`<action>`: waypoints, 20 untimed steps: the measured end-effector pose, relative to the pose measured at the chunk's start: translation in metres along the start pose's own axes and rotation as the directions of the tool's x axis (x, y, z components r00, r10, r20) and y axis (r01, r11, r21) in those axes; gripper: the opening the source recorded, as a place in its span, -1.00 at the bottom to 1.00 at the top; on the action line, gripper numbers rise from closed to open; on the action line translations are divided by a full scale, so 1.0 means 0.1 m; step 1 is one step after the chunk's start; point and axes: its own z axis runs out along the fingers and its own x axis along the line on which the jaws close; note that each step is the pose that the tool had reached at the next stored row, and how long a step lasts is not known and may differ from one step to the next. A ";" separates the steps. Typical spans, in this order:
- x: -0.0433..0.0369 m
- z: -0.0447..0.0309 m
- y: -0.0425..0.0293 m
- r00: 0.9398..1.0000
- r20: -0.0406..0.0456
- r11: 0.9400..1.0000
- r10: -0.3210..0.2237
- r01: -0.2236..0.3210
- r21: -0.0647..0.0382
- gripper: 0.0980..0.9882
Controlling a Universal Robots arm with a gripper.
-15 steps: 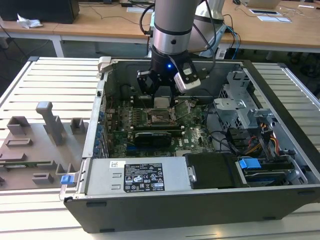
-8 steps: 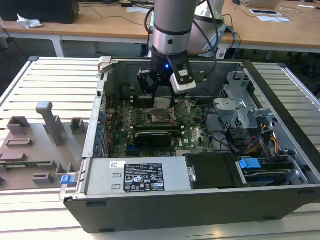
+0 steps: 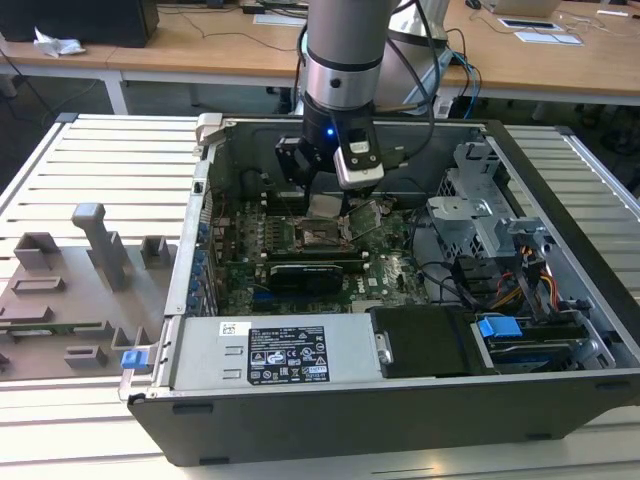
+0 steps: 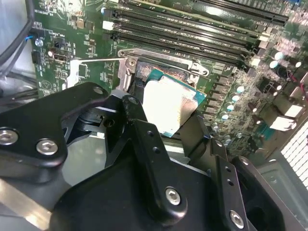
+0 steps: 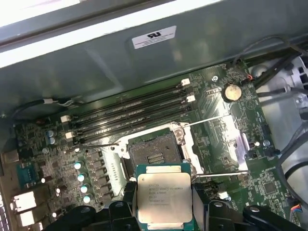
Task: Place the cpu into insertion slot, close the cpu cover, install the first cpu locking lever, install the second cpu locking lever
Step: 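Place the cpu into insertion slot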
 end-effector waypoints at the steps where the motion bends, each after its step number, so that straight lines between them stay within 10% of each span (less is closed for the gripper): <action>1: 0.000 0.000 0.000 1.000 0.001 1.000 0.015 -0.015 0.000 0.00; 10: 0.000 0.004 -0.001 0.993 0.010 0.993 0.119 -0.119 -0.001 0.00; 20: 0.000 0.009 -0.001 0.970 0.021 0.970 0.243 -0.243 -0.003 0.00</action>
